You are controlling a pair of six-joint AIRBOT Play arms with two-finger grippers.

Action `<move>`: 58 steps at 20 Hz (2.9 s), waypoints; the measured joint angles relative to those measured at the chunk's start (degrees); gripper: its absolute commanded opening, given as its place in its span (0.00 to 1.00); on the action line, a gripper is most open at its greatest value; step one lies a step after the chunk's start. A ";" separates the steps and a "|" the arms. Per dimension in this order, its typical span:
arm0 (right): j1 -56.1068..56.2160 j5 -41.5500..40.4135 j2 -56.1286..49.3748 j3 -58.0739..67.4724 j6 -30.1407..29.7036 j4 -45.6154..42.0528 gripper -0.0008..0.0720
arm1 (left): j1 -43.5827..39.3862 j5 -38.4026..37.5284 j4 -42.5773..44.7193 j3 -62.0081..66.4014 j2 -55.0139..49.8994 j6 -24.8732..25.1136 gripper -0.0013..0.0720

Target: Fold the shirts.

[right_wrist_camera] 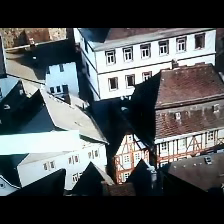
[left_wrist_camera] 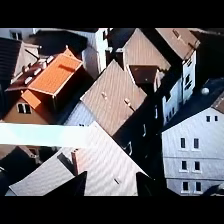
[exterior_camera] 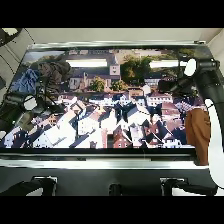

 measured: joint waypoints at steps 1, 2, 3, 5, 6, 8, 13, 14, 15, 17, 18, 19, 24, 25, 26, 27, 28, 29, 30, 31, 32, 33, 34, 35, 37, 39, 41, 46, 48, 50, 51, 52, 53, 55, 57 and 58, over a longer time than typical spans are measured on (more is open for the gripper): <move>0.00 -0.35 0.00 0.00 0.00 0.00 0.97 | 0.07 0.94 1.36 0.66 -0.07 0.42 1.00; 0.02 -0.79 0.00 0.00 0.00 0.00 0.97 | 0.50 1.79 3.06 1.62 -0.26 0.96 1.00; 0.02 -1.16 0.00 0.00 0.00 0.00 0.97 | 1.51 2.40 5.03 3.21 -0.79 1.01 1.00; 0.07 -1.60 0.00 0.00 0.00 0.00 0.97 | 5.51 2.32 7.82 8.07 -2.91 0.35 1.00; 0.09 -1.70 -0.02 0.00 -0.02 0.00 0.97 | 8.33 1.49 8.55 10.86 -4.46 -0.59 1.00; 0.11 -1.84 -0.04 0.00 0.00 0.09 0.97 | 15.47 -1.44 7.78 17.07 -8.70 -2.54 1.00; 0.11 -1.75 -0.07 0.00 -0.02 1.51 0.97 | 29.07 -9.51 2.75 24.85 -19.19 -6.03 1.00; 0.11 -1.51 -0.07 0.00 -0.02 1.97 0.97 | 30.53 -9.84 2.01 25.42 -21.11 -6.36 1.00; 0.11 -1.31 -0.07 0.00 -0.07 2.47 0.97 | 31.54 -9.51 1.81 25.81 -22.75 -6.60 1.00; 0.11 -1.01 -0.07 0.00 -0.59 3.69 0.97 | 32.87 -7.43 1.42 26.29 -26.01 -7.02 1.00; 0.11 -0.81 -0.07 0.00 -0.92 4.33 0.97 | 33.20 -6.10 1.29 26.45 -27.65 -7.04 1.00; 0.11 -0.74 -0.07 0.00 -1.14 5.05 0.97 | 33.53 -4.96 1.03 26.56 -29.18 -6.99 1.00; 0.11 1.40 -0.07 0.00 -1.57 9.05 0.97 | 34.10 -2.84 -1.09 26.91 -35.85 -1.25 0.10; 0.11 2.12 -0.07 0.00 -1.55 10.47 0.98 | 34.27 -2.93 -1.84 26.99 -36.33 -0.07 0.06; 0.11 2.89 -0.04 0.00 -1.55 11.56 0.98 | 34.29 -3.06 -2.25 27.02 -36.48 0.81 0.06; 0.11 3.69 0.02 0.00 -1.55 12.57 0.98 | 34.25 -2.99 -2.67 27.06 -36.33 1.51 0.06; 0.11 4.50 0.13 0.00 -1.55 13.18 0.98 | 34.29 -2.89 -3.13 27.17 -35.71 1.97 0.06; 0.11 5.22 0.24 0.00 -1.55 13.66 0.98 | 34.23 -3.06 -3.65 27.45 -34.51 2.29 0.06; 0.11 5.92 0.42 0.00 -1.57 13.88 0.98 | 33.99 -2.75 -4.26 28.04 -32.37 2.69 0.06; 0.11 6.67 0.70 0.00 -1.77 14.12 0.98 | 33.75 -2.43 -4.50 28.52 -29.68 2.93 0.06; 0.11 7.15 0.98 0.00 -1.81 14.21 0.98 | 33.40 -2.67 -4.63 28.72 -26.93 3.13 0.06; 0.11 7.69 1.42 0.00 -1.97 14.32 0.98 | 32.87 -2.82 -4.94 28.94 -23.69 3.39 0.06; 0.11 8.02 1.99 0.00 -2.01 14.45 0.98 | 32.09 -2.54 -5.55 29.11 -19.85 3.91 0.06; 0.11 8.55 2.69 0.00 -2.08 14.58 0.98 | 30.82 -2.60 -7.50 29.07 -15.93 4.72 0.06; 0.11 9.14 4.35 0.00 -2.27 14.60 0.98 | 27.28 -2.71 -12.79 28.59 -8.37 6.60 0.06; 0.11 9.46 6.49 0.00 -2.67 14.53 0.97 | 22.03 -2.64 -18.01 27.43 -1.97 7.87 0.06; 0.11 9.79 9.07 0.00 -3.13 13.68 0.97 | 14.27 -2.62 -23.87 25.86 3.28 8.72 0.06; 0.11 11.74 15.54 0.00 -4.55 6.80 0.97 | -9.09 4.24 -30.86 23.37 8.70 9.55 0.06; 0.09 13.20 17.77 0.02 -5.49 3.61 0.97 | -15.67 8.22 -31.74 22.97 8.87 9.57 0.06; 0.09 15.13 19.37 0.02 -6.03 1.16 0.95 | -18.97 9.49 -31.82 21.88 8.24 9.05 0.06; 0.09 16.02 19.89 0.02 -6.19 0.46 0.95 | -20.04 9.49 -31.74 20.61 7.61 8.37 0.06; 0.09 16.98 20.24 0.02 -6.32 0.13 0.95 | -20.81 9.27 -31.58 18.78 6.73 7.56 0.06; 0.11 17.64 20.46 0.00 -6.38 -0.07 0.95 | -21.27 8.92 -31.39 16.68 5.73 7.30 0.06; 0.09 18.36 20.70 -0.22 -6.47 0.07 0.95 | -21.90 8.22 -31.17 11.37 2.95 6.69 0.06; 0.09 18.34 20.83 -0.98 -6.49 0.94 0.94 | -22.08 7.87 -31.19 6.67 -0.96 6.19 0.46; 0.09 18.10 20.83 -1.73 -6.49 1.70 0.94 | -21.70 7.48 -31.63 5.25 -3.06 6.14 0.96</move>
